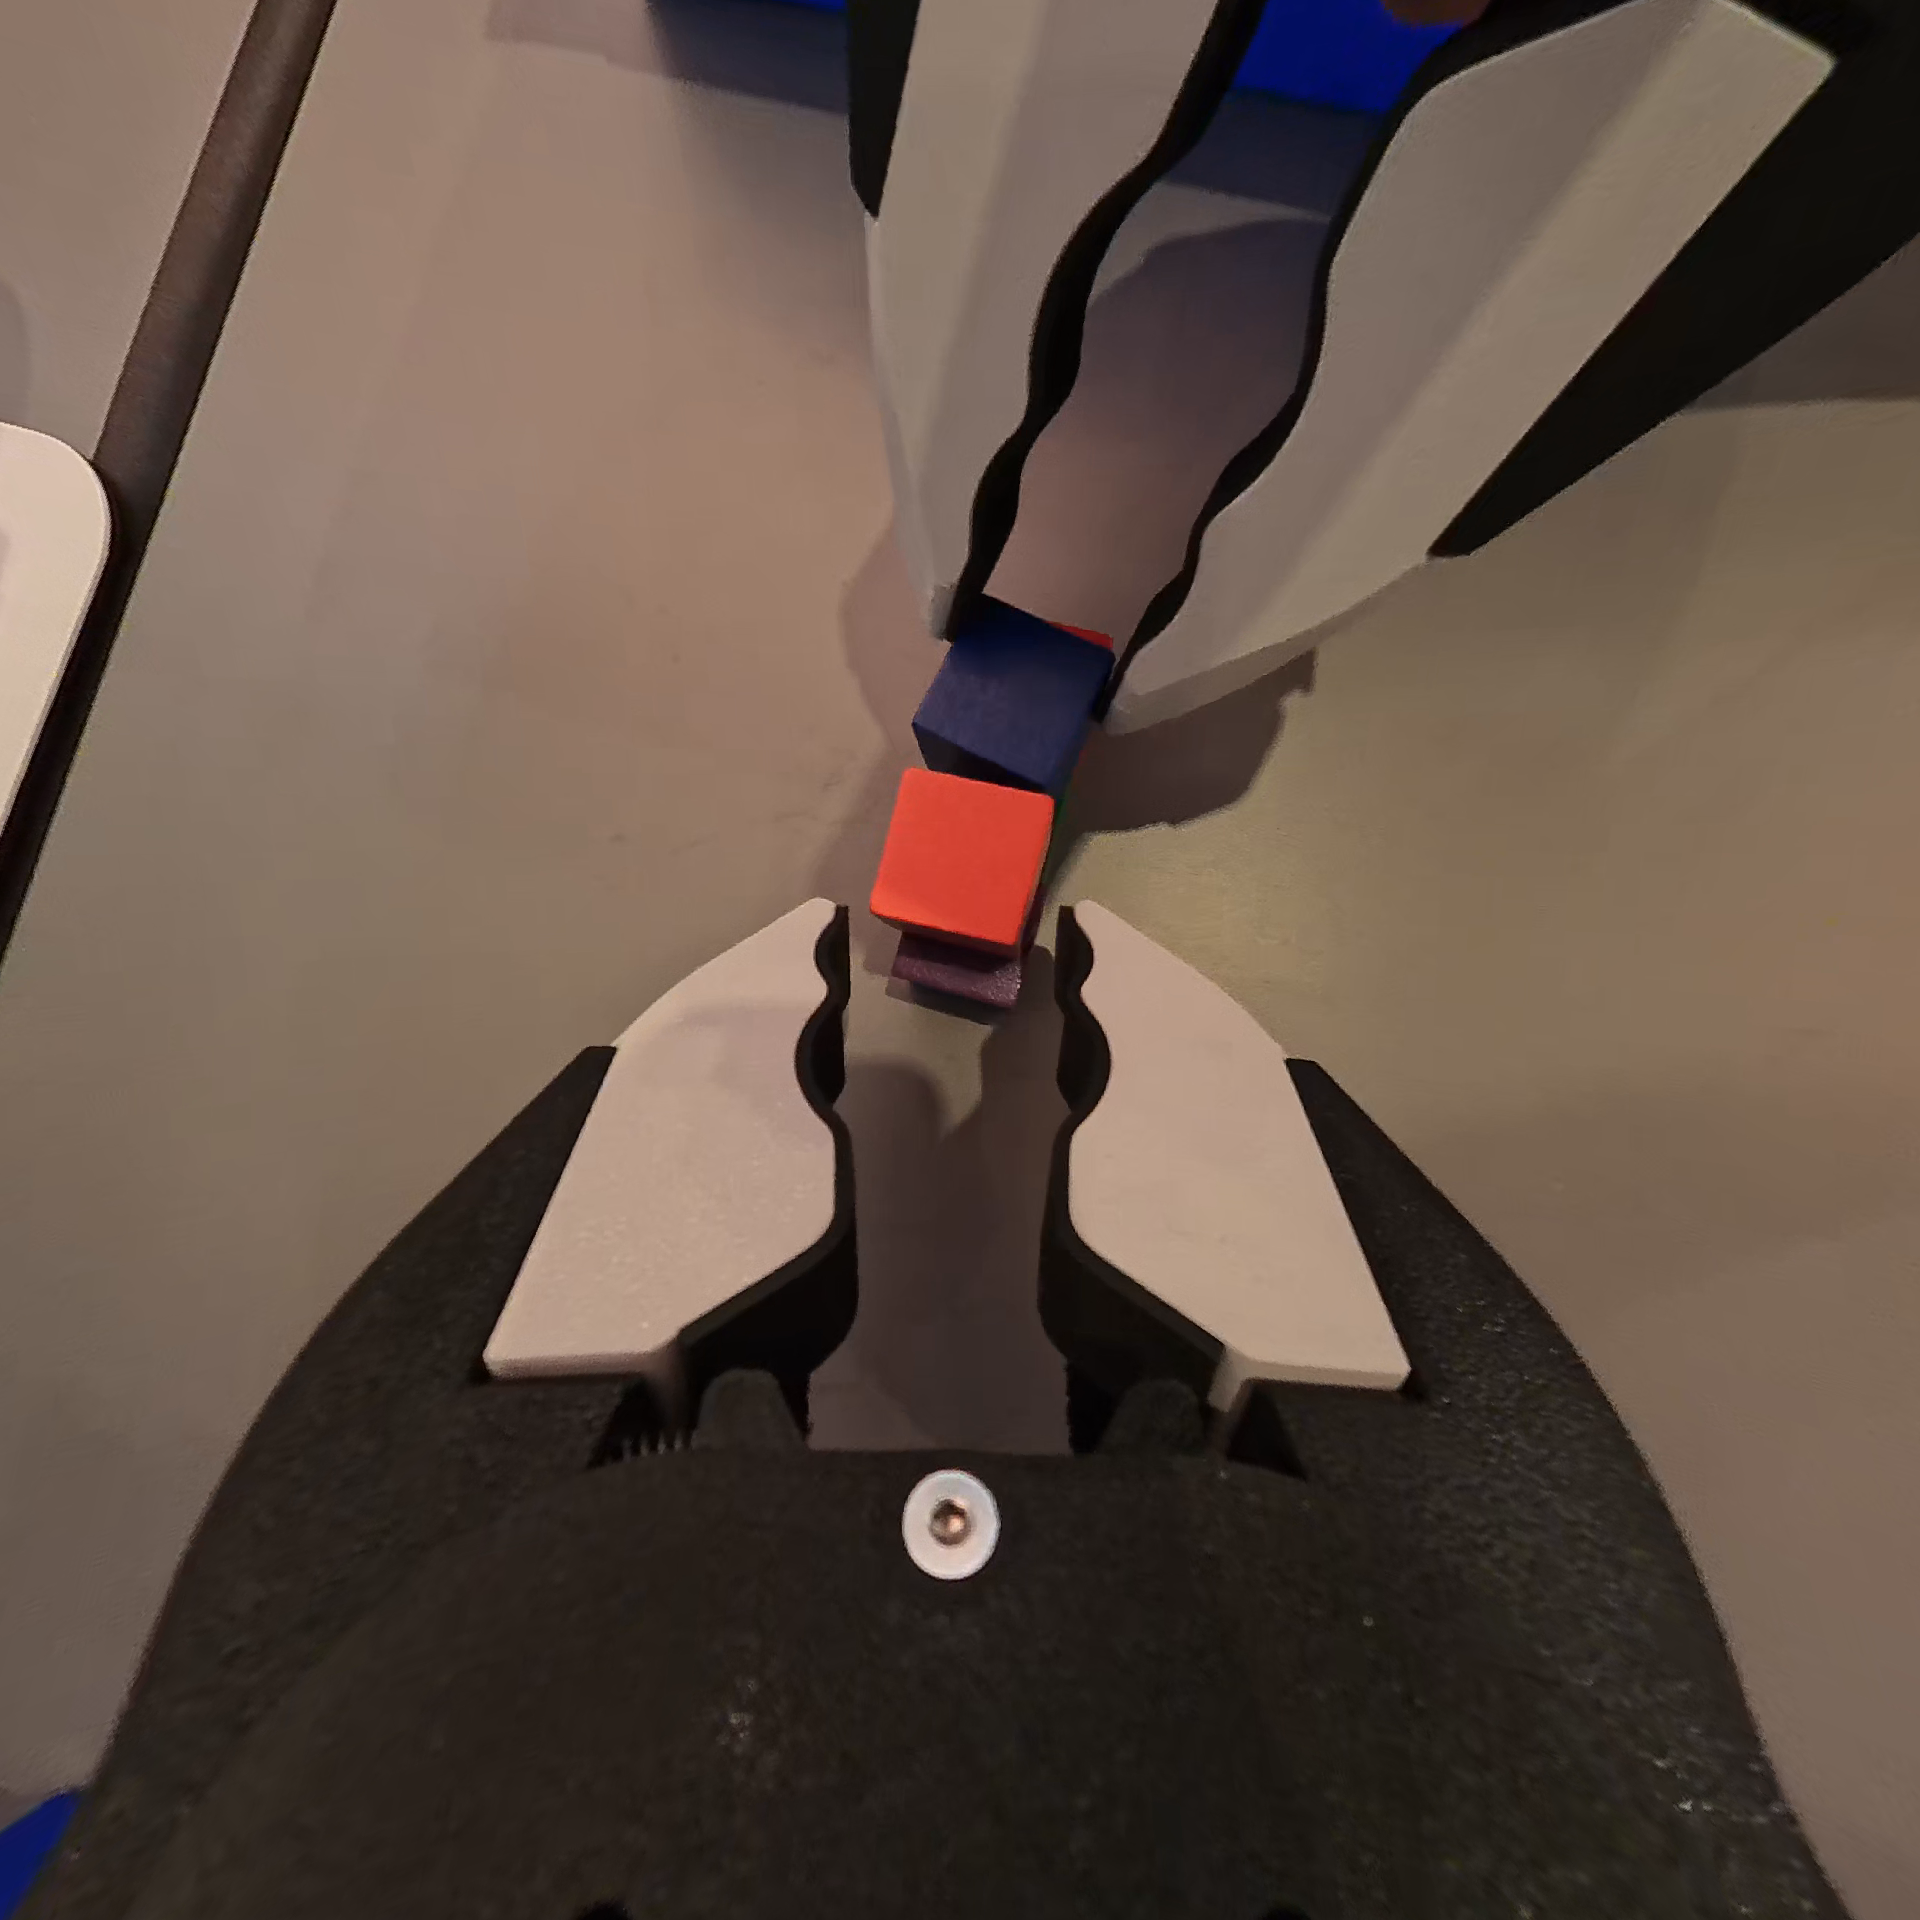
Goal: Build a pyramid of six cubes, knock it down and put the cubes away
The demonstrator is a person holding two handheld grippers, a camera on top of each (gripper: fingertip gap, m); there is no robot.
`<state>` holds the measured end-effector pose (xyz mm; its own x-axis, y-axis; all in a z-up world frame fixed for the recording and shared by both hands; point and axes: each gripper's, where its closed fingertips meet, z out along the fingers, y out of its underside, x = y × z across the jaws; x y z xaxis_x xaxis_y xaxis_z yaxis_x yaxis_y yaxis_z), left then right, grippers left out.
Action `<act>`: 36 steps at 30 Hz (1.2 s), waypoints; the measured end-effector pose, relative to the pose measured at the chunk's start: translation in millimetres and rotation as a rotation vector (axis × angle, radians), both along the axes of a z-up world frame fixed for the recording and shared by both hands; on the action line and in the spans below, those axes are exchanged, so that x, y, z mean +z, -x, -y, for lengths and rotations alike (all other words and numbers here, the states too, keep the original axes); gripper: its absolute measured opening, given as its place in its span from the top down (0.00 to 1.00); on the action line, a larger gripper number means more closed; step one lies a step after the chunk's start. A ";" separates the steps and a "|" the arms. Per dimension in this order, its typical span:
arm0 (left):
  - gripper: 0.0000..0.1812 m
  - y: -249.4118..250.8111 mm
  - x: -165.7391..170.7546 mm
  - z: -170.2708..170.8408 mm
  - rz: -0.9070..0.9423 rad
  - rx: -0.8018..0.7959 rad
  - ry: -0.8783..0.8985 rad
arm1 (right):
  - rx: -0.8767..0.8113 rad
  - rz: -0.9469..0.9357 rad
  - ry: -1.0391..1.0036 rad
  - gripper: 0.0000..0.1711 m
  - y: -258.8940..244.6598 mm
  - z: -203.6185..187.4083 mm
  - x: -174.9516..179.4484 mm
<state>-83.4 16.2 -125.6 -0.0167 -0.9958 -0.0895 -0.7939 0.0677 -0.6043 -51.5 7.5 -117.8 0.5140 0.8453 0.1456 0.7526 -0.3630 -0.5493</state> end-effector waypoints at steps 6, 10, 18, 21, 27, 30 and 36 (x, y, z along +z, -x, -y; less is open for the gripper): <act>0.82 -0.8 -2.2 -0.7 -0.006 0.003 -0.007 | 0.014 0.000 -0.006 0.83 1.7 1.2 0.1; 0.82 -1.9 -2.0 0.0 -0.005 0.002 -0.010 | 0.019 -0.007 -0.007 0.83 1.9 0.8 0.2; 0.77 -0.8 4.0 -1.6 0.010 0.020 0.005 | 0.037 0.003 -0.042 0.80 1.3 0.9 3.2; 0.77 6.1 10.3 -1.9 0.010 0.029 -0.003 | 0.056 0.009 -0.041 0.77 -0.8 5.9 8.0; 0.84 24.5 17.5 -9.3 -0.019 0.081 -0.037 | 0.016 -0.018 -0.044 0.83 -12.0 3.3 18.1; 0.85 25.8 14.7 -12.8 -0.019 0.110 -0.029 | -0.033 -0.019 -0.076 0.89 -17.4 -4.6 23.7; 0.87 18.8 6.6 -17.6 -0.030 0.150 -0.046 | -0.149 0.110 -0.106 0.95 -26.4 -17.9 15.0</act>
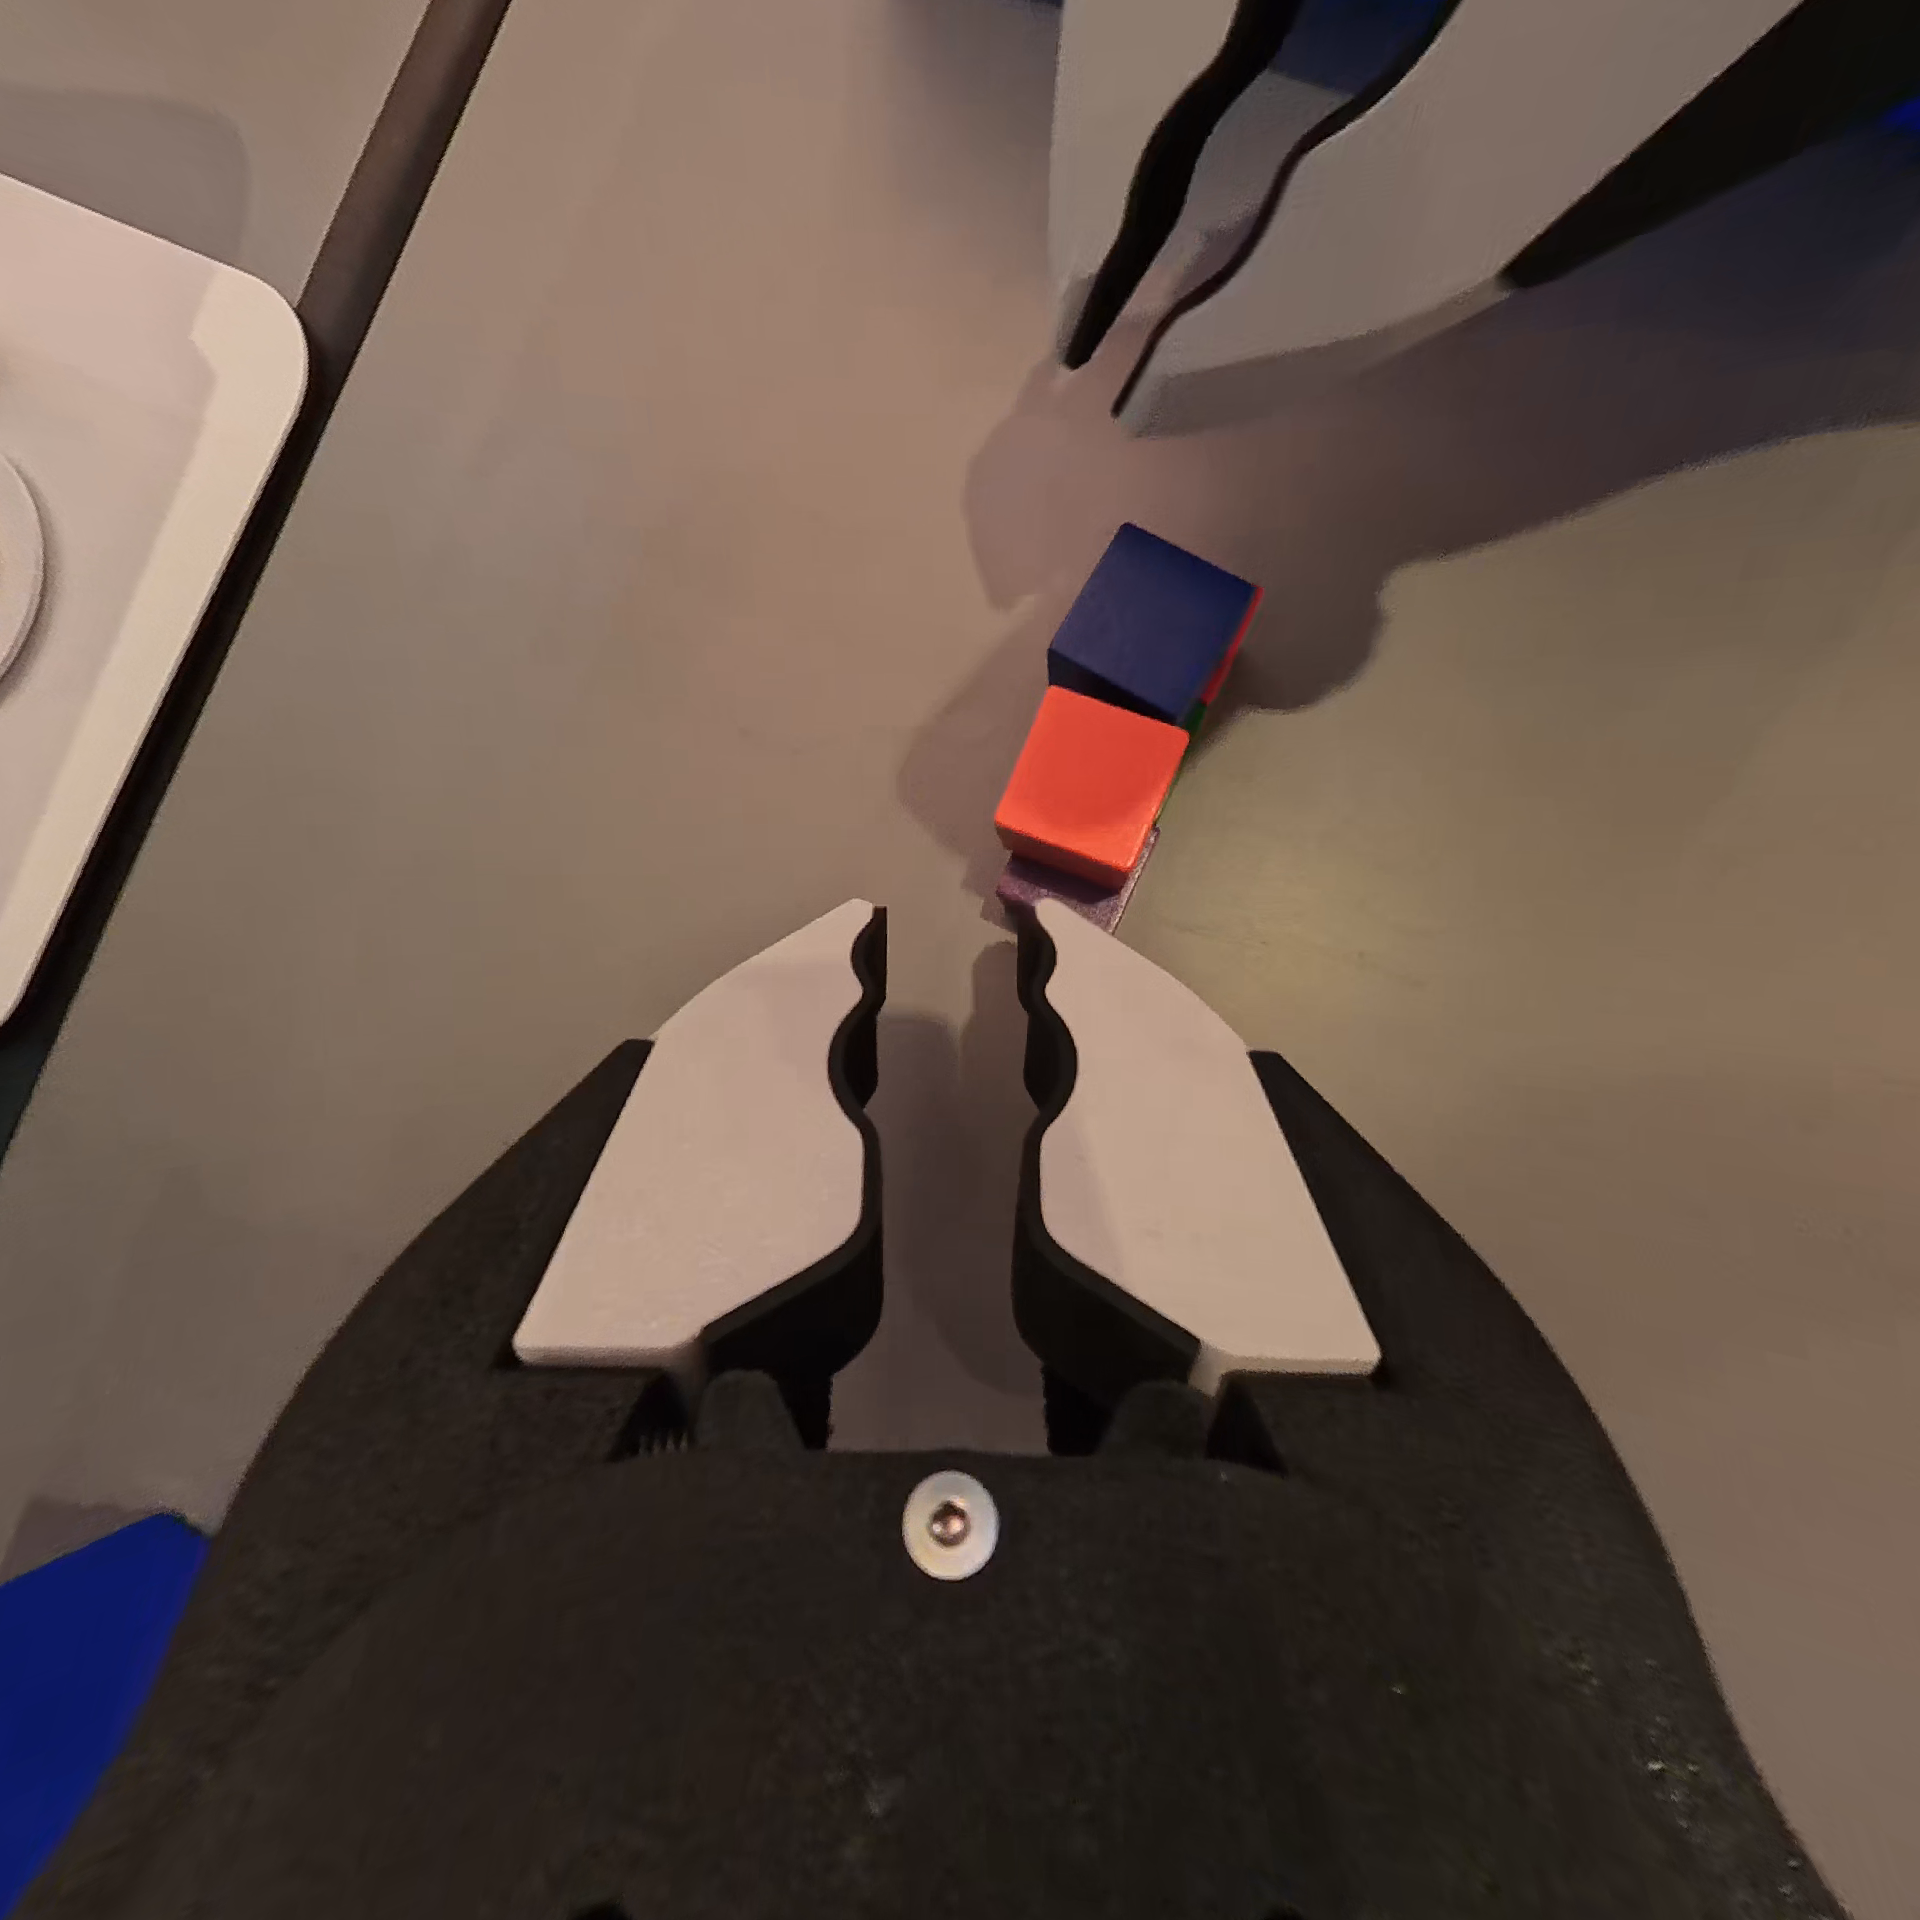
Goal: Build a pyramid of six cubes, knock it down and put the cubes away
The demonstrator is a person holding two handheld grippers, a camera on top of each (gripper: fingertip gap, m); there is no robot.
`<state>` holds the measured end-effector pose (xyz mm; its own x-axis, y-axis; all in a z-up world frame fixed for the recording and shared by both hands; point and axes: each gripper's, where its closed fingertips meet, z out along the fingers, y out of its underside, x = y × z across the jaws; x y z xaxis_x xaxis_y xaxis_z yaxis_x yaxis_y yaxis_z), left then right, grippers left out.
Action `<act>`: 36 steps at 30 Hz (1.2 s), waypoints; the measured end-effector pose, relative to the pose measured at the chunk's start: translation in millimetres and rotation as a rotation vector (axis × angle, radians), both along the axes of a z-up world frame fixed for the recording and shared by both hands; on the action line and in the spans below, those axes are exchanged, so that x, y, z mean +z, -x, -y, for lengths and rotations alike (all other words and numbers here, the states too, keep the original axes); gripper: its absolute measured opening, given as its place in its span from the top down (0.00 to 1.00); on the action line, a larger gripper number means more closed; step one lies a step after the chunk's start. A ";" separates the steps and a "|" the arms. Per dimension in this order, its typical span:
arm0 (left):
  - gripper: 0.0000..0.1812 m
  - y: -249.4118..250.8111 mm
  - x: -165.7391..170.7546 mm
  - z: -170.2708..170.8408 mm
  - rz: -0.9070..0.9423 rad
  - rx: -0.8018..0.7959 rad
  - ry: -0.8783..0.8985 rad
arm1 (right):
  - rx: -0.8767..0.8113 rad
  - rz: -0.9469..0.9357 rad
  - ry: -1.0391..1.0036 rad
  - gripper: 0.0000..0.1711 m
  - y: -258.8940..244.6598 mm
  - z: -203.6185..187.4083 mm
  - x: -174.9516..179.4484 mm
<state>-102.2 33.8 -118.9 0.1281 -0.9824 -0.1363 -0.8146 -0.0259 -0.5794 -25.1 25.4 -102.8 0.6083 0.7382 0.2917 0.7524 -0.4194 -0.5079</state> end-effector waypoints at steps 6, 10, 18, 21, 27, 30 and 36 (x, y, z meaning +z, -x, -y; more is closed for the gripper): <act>0.87 -7.5 -1.5 -0.1 -0.004 0.002 -0.013 | 0.006 0.022 0.034 0.95 1.6 0.7 -12.3; 0.87 -9.6 -0.1 -1.2 -0.003 0.001 -0.017 | 0.025 0.002 0.038 0.95 6.3 2.0 -11.6; 0.87 -10.5 -1.5 -1.2 -0.010 -0.001 -0.016 | 0.045 -0.027 0.035 0.95 11.5 3.1 -8.8; 0.87 -10.4 -3.4 0.4 -0.016 -0.006 -0.015 | 0.055 -0.022 0.029 0.95 12.3 3.4 -8.5; 0.87 -10.5 -5.5 2.7 -0.019 -0.012 -0.015 | 0.064 -0.023 0.040 0.95 11.5 5.5 -8.9; 0.86 -10.1 -5.9 1.6 -0.023 -0.008 -0.018 | 0.066 -0.025 0.043 0.95 12.0 6.1 -9.2; 0.86 -10.7 -6.0 1.1 -0.021 -0.007 -0.017 | 0.083 -0.013 0.062 0.95 13.2 9.4 -12.5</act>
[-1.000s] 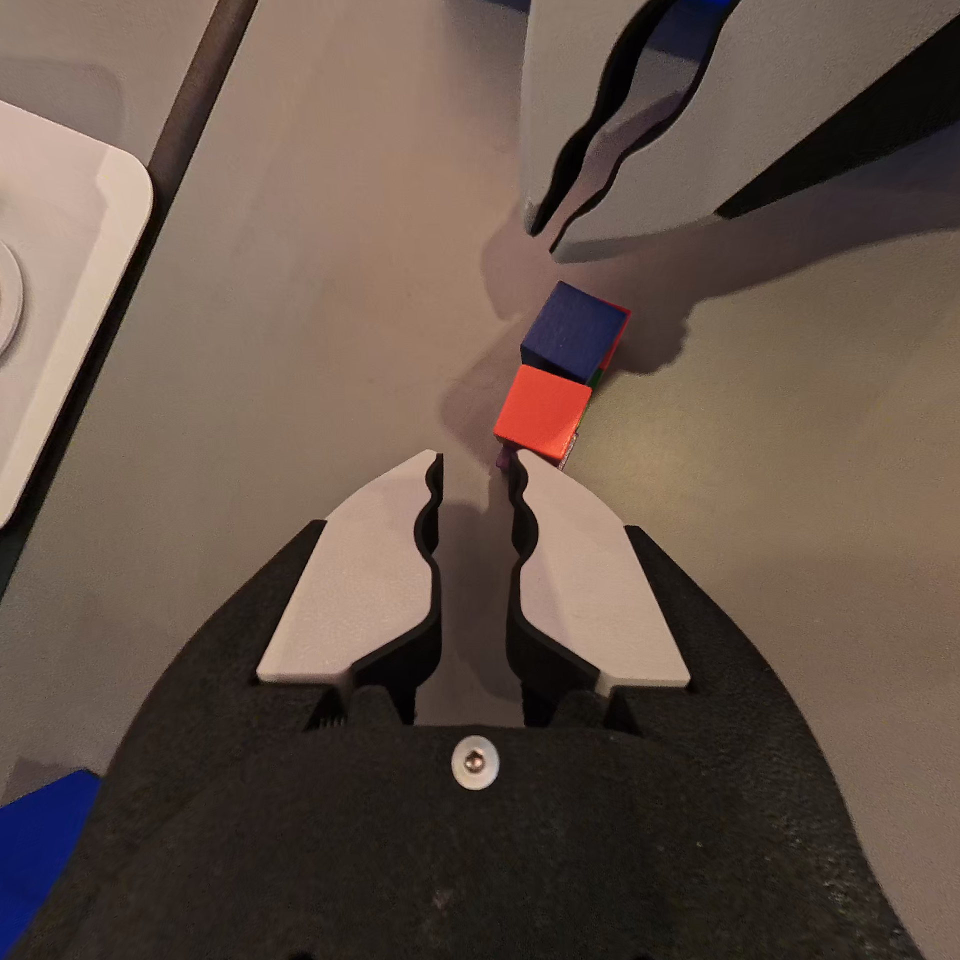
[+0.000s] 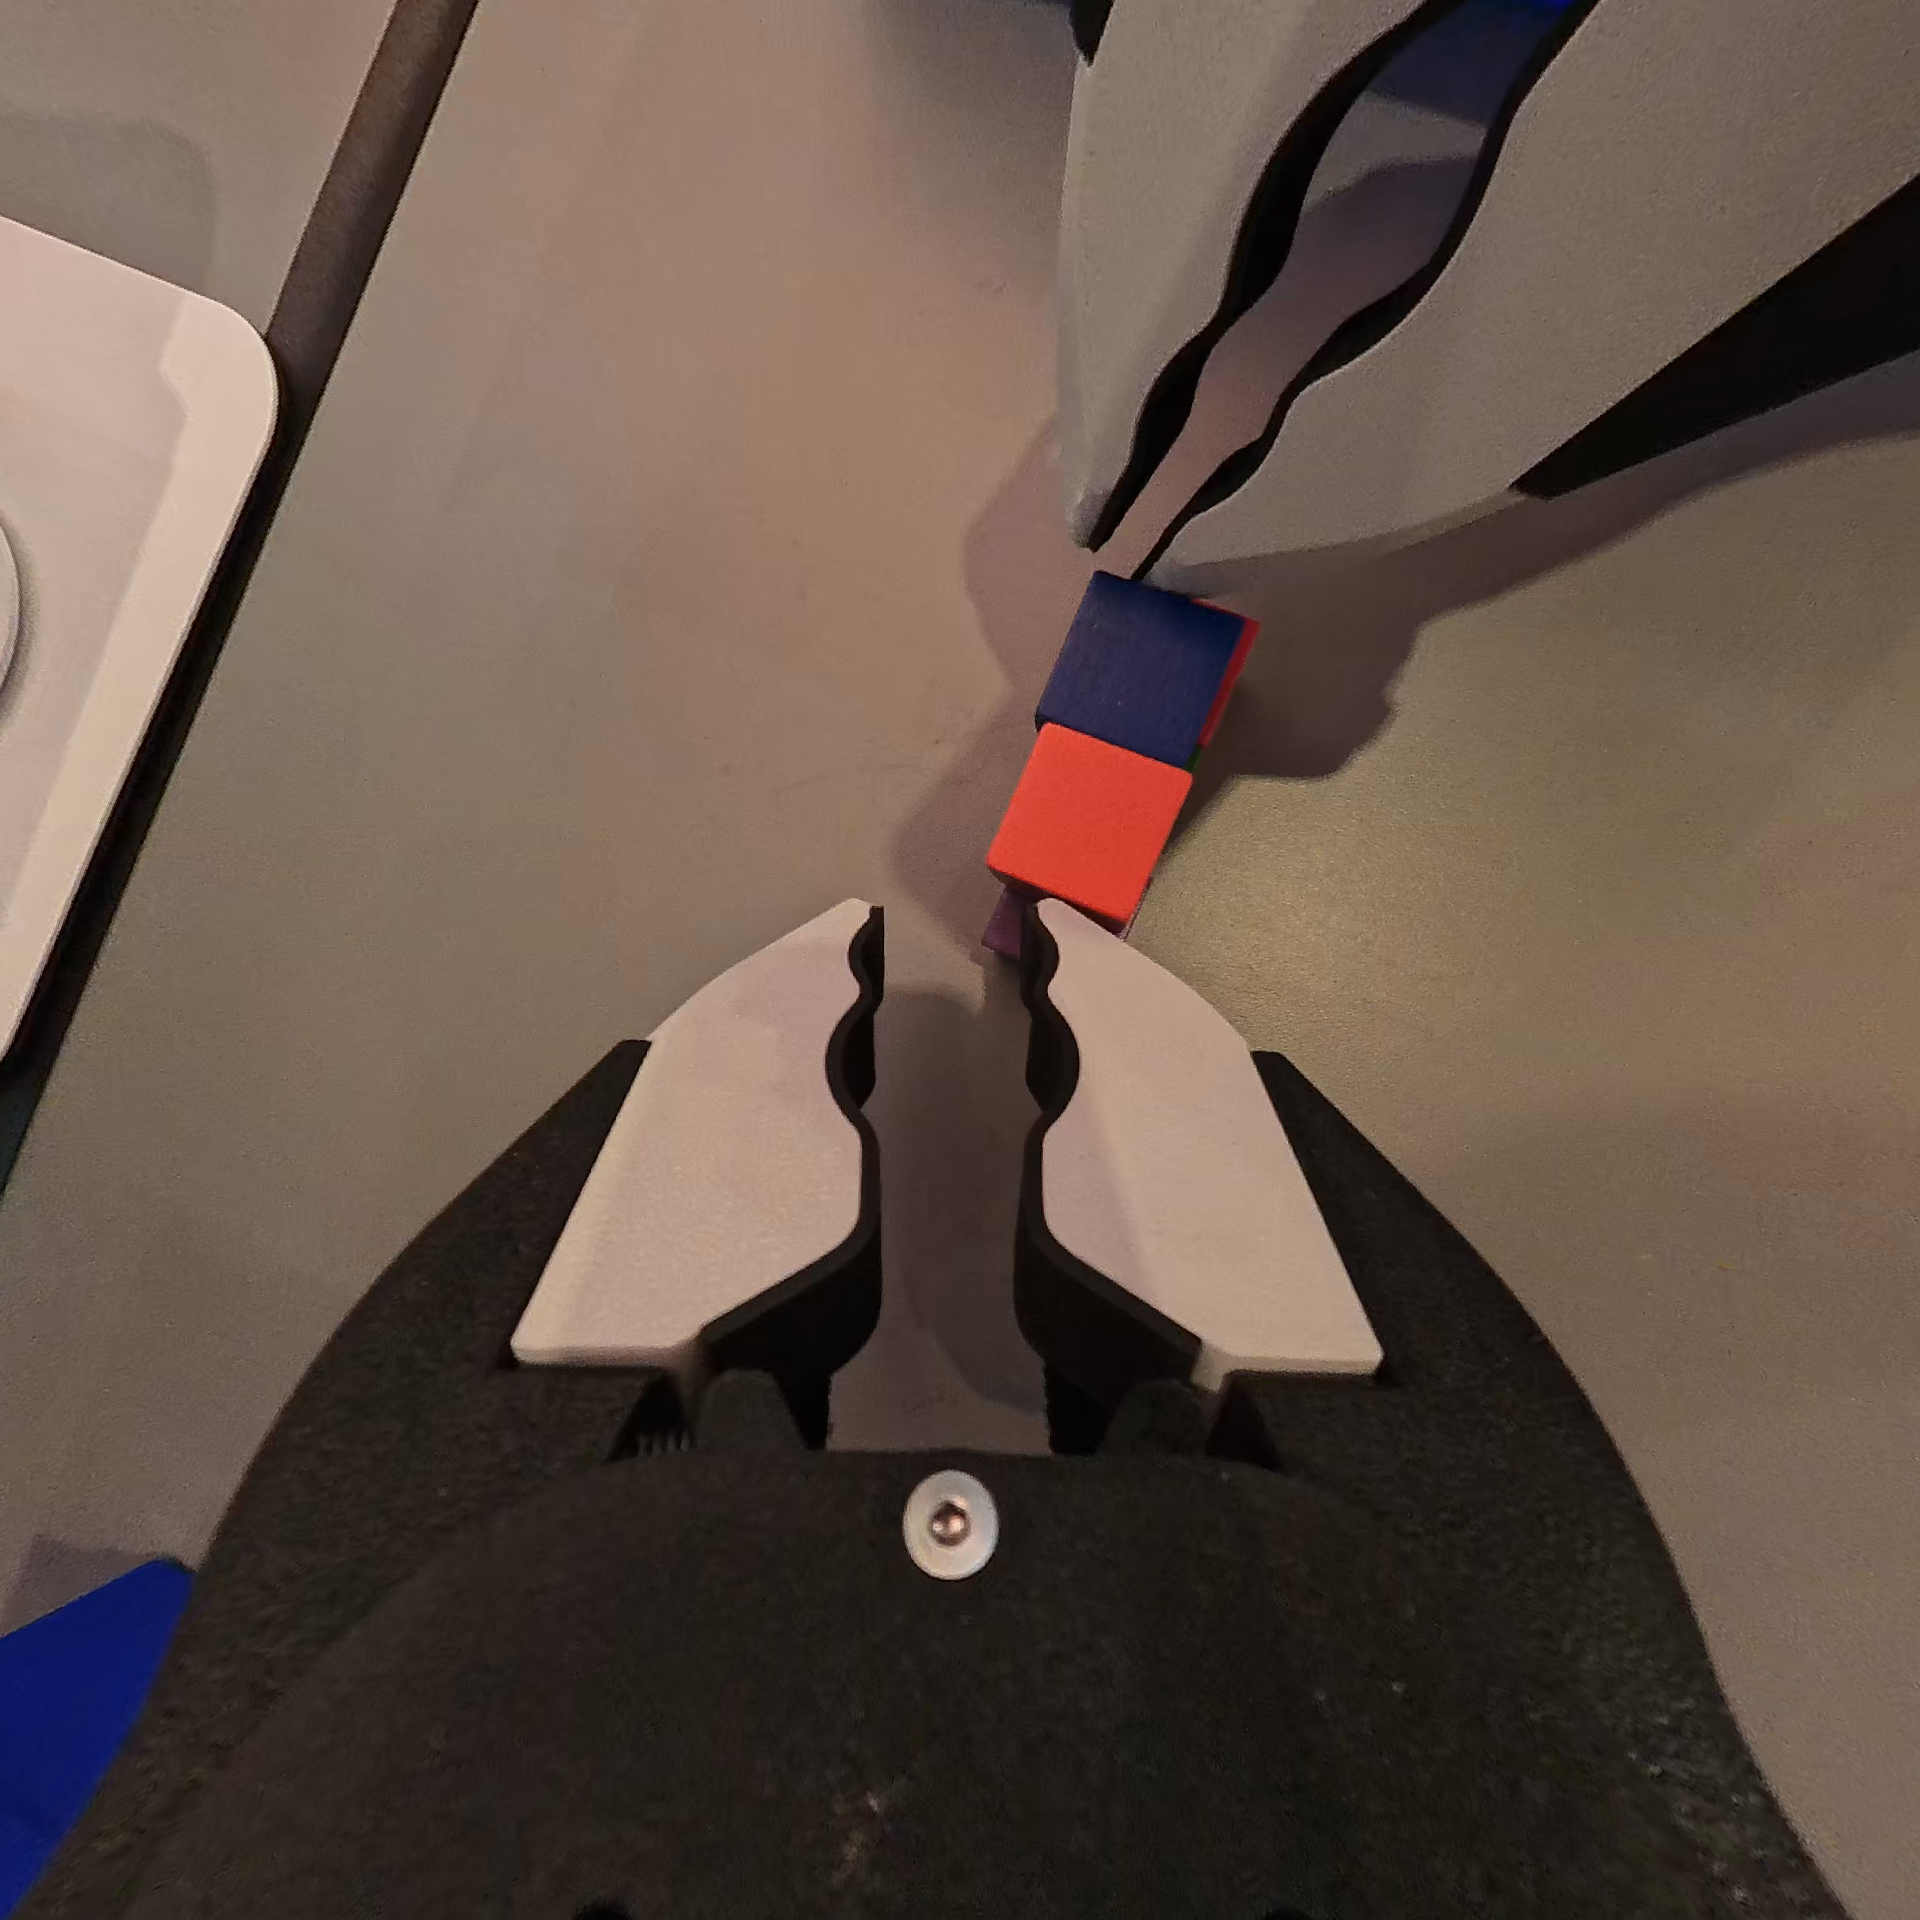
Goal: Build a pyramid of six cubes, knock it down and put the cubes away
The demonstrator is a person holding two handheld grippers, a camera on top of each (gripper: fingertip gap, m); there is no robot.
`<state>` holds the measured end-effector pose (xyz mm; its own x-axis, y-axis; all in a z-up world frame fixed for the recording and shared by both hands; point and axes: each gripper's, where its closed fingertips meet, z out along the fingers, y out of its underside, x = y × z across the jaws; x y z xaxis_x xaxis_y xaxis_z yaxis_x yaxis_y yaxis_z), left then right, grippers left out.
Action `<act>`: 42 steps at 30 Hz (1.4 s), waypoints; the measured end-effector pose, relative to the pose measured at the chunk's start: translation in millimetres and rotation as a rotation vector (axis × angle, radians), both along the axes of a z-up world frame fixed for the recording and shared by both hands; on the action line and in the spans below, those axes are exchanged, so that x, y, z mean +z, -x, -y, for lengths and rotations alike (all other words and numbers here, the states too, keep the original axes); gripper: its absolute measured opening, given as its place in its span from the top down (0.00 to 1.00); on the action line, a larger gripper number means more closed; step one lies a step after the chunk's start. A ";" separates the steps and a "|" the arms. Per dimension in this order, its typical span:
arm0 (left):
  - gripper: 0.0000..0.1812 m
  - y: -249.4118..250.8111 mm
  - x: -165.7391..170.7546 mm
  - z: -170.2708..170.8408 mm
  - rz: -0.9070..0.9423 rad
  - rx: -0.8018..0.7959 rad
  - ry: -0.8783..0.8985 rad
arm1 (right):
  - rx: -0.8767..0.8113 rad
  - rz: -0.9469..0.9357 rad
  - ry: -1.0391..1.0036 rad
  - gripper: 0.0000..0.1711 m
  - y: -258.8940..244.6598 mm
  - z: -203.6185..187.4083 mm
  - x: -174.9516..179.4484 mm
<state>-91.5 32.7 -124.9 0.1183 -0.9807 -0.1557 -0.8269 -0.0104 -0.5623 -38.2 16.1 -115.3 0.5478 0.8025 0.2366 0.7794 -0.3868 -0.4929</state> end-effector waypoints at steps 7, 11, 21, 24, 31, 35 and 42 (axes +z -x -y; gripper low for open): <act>0.86 15.4 18.9 -10.9 -0.028 0.050 -0.066 | -0.011 -0.020 -0.056 0.94 -2.6 1.3 21.8; 0.87 34.9 86.7 -20.3 0.143 0.111 -0.093 | 0.008 -0.091 -0.100 0.91 1.6 8.2 48.2; 0.80 222.3 163.1 -112.2 0.204 0.546 -0.068 | 0.051 -0.224 -0.217 0.88 -0.1 25.0 110.0; 0.78 230.5 102.6 -116.7 0.127 0.614 0.185 | 0.034 -0.228 -0.227 0.87 -5.3 25.8 116.0; 0.73 217.2 29.8 -105.4 -0.090 0.147 0.035 | 0.022 -0.265 -0.224 0.86 -15.6 32.8 122.3; 0.75 209.8 19.8 -108.3 -0.136 0.000 -0.084 | 0.011 -0.309 -0.243 0.86 -25.3 35.6 132.0; 0.74 210.6 -7.9 -112.7 -0.239 -0.071 -0.032 | -0.011 -0.345 -0.263 0.86 -47.1 40.3 139.3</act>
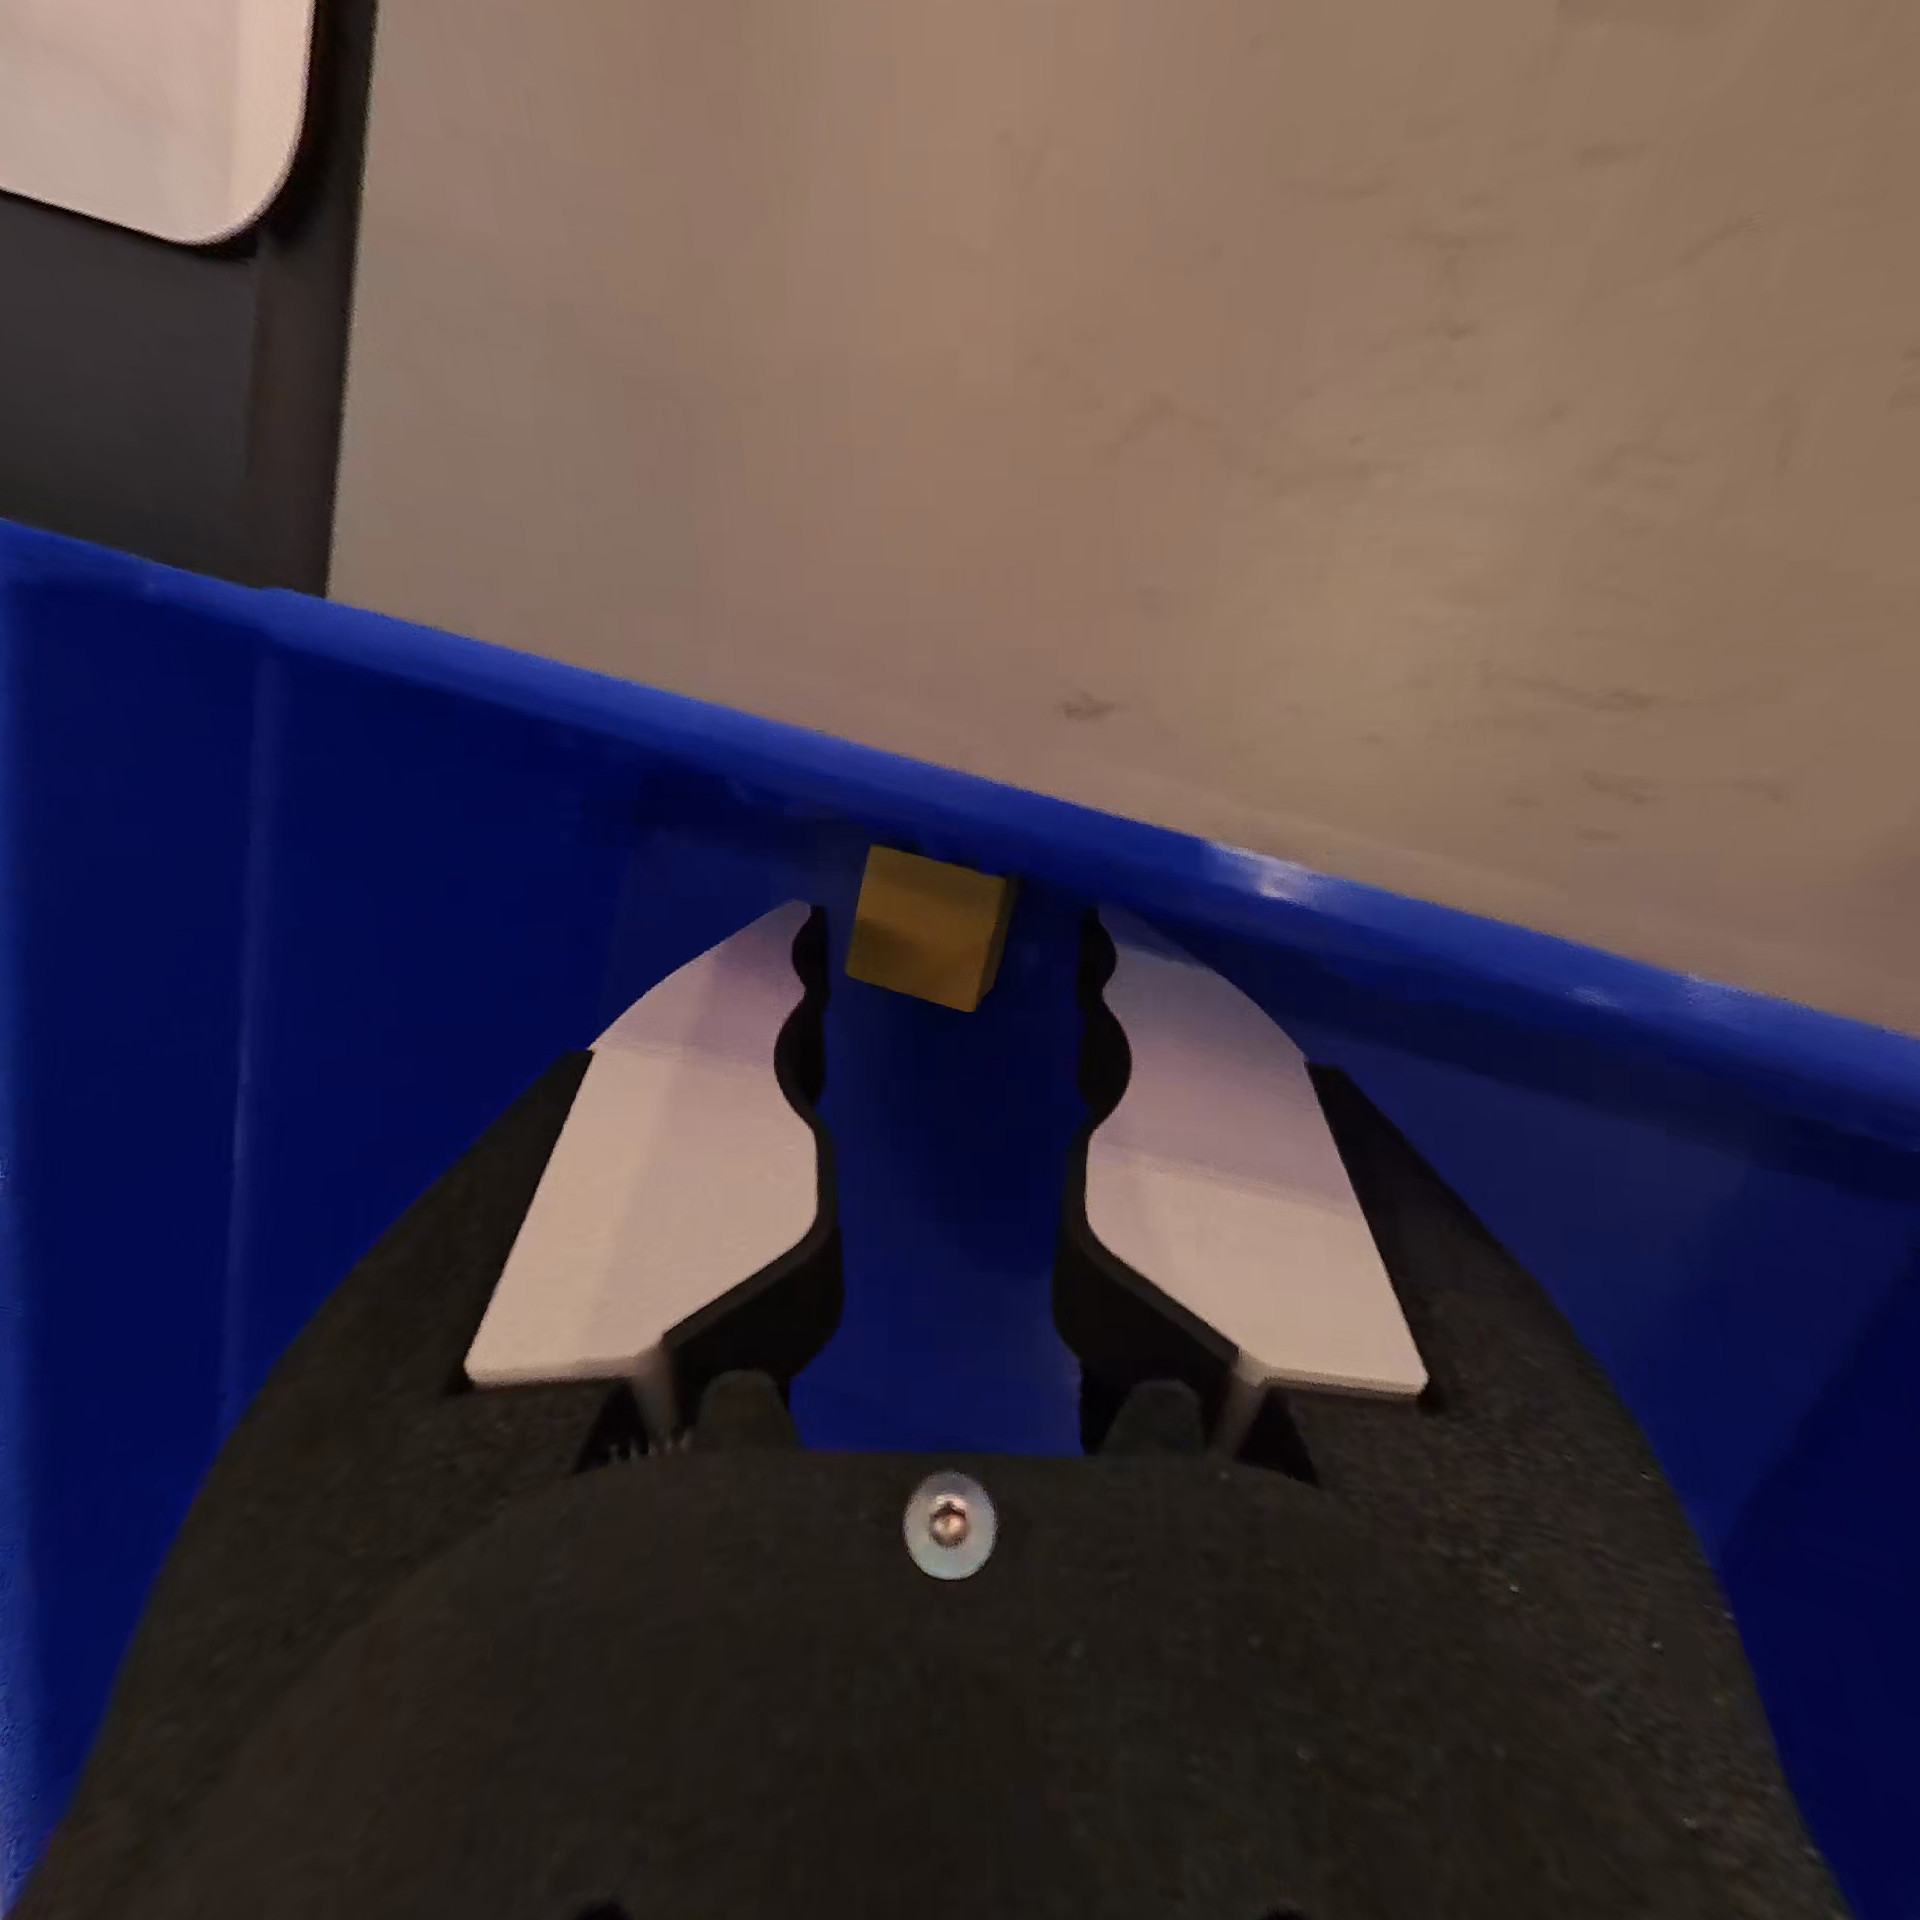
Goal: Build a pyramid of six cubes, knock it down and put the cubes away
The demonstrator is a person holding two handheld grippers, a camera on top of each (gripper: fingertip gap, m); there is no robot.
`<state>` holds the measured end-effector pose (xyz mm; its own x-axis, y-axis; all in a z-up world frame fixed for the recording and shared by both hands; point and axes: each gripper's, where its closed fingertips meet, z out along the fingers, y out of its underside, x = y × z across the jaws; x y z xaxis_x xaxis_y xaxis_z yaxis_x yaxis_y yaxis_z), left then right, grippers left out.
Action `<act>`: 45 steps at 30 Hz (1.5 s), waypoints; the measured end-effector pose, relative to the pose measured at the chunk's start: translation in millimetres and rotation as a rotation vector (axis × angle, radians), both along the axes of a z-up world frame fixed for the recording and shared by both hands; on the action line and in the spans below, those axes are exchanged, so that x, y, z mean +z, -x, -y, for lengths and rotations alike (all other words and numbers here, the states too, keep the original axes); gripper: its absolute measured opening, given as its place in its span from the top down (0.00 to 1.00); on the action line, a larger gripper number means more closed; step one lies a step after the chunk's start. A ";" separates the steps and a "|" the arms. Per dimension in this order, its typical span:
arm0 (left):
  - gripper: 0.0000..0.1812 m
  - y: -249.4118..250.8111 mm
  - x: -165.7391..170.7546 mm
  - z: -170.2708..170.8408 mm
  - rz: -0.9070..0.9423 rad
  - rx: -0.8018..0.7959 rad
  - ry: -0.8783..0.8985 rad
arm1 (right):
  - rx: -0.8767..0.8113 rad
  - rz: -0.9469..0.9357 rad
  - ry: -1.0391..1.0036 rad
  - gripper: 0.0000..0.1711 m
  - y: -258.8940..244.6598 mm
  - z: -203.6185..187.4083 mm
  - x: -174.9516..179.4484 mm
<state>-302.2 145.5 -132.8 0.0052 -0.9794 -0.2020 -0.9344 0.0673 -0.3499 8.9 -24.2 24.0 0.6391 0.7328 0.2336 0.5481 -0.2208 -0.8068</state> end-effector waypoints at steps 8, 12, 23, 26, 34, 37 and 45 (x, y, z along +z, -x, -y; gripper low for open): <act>0.84 9.5 -10.8 -5.2 -0.061 0.035 0.054 | -0.008 -0.010 0.007 0.87 -9.2 -1.2 -1.7; 0.84 24.3 23.5 -12.7 -0.039 0.060 -0.036 | -0.001 0.013 0.017 0.87 -9.8 -1.2 -5.9; 0.84 -106.4 164.2 87.9 0.360 -0.051 0.022 | 0.010 0.019 0.018 0.87 -10.0 -1.7 -4.7; 0.84 -159.2 130.3 112.5 0.327 -0.070 0.085 | 0.006 0.020 0.024 0.87 -13.5 1.7 -6.2; 0.84 -219.9 65.4 126.7 0.134 -0.113 0.080 | 0.026 0.017 0.038 0.87 -10.5 6.2 -10.0; 0.84 -229.1 57.5 133.0 0.099 -0.124 0.095 | 0.031 0.033 0.052 0.87 -10.0 6.4 -14.0; 0.84 -236.5 43.1 139.2 0.055 -0.157 0.102 | 0.044 0.044 0.066 0.87 -7.1 6.1 -18.0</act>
<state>-65.7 6.3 -89.7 -0.1409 -0.9844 -0.1054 -0.8946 0.1722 -0.4124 15.9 -30.3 5.9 0.5963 0.7744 0.2113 0.5928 -0.2474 -0.7664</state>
